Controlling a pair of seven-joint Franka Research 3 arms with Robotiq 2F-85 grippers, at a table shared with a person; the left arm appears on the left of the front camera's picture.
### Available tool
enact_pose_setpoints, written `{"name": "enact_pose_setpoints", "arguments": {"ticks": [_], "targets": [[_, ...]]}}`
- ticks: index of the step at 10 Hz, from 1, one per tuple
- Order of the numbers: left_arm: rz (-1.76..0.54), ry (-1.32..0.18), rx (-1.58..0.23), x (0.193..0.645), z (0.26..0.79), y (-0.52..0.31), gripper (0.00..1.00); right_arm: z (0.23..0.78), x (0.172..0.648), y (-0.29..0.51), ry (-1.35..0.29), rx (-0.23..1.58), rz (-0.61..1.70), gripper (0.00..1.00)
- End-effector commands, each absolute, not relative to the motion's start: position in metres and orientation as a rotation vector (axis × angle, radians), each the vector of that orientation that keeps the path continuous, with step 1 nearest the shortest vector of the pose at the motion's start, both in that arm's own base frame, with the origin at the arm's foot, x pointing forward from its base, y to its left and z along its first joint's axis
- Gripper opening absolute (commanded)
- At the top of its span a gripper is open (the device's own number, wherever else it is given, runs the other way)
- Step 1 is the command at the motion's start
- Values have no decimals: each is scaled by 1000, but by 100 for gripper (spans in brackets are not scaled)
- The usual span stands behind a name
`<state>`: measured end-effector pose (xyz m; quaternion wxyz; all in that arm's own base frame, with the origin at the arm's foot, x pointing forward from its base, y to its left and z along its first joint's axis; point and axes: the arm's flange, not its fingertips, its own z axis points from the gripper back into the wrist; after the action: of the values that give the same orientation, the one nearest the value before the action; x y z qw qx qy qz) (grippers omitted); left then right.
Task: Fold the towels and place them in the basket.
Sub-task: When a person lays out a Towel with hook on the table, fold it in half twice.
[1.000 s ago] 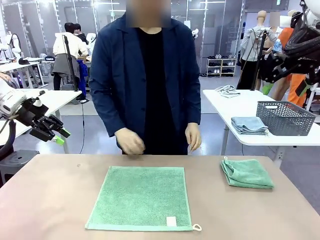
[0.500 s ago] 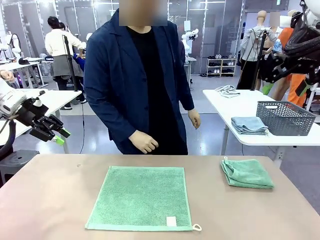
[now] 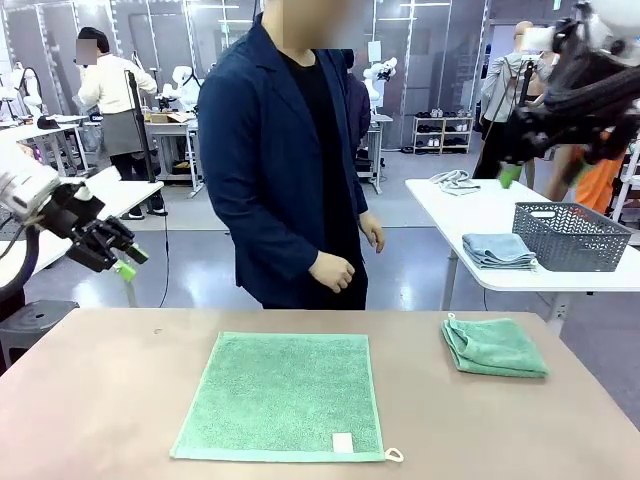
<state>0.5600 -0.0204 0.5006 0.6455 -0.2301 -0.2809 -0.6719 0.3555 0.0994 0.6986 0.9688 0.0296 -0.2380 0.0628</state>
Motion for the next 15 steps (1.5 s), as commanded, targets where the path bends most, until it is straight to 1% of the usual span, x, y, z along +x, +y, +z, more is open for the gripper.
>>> {"name": "enact_pose_setpoints", "arguments": {"ticks": [1,2,4,6,7,8,9,10,11,12,15], "targets": [[-1562,-536,-371,547,529,-74,65,697,378,146,-501,109,386,86],[-1602,-449,-321,539,538,-112,65,683,387,179,-471,143,536,86],[-1677,-313,-216,518,542,-177,65,642,394,227,-361,178,749,86],[-1741,-178,-102,493,530,-223,65,592,390,251,-271,174,893,86],[-1745,-147,-44,485,522,-234,65,574,387,251,-232,171,940,86],[-1741,-127,28,479,513,-239,77,561,383,248,-188,177,1004,86],[-1734,-117,70,474,507,-240,84,551,380,244,-154,179,1079,86],[-1723,-117,103,468,504,-242,97,542,375,240,-138,193,1180,86],[-1715,-98,122,460,503,-242,100,532,370,239,-129,200,1302,86],[-1700,-73,111,453,502,-241,100,524,368,240,-136,165,1374,86],[-1624,-2,-4,440,503,-232,100,507,370,248,-216,43,1457,86]]}}
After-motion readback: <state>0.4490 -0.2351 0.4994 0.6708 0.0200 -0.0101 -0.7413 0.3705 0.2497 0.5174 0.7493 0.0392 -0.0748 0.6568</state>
